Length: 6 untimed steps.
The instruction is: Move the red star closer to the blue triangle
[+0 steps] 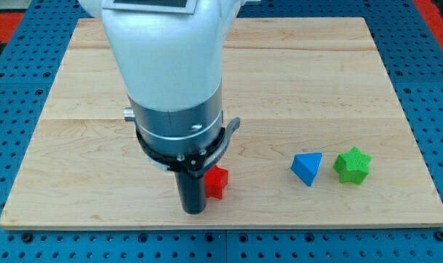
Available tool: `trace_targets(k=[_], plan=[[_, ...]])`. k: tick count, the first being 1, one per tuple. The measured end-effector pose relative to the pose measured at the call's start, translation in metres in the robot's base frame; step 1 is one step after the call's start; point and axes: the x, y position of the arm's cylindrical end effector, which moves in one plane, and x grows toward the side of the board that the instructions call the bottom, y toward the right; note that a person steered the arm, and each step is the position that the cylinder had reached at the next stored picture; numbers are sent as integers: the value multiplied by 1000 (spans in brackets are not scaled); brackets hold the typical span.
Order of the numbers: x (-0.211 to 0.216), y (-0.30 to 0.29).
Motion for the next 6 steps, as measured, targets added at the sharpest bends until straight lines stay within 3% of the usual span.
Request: trace_targets(k=[2, 3, 6], plan=[[-21, -10], [-28, -46], [-49, -22]])
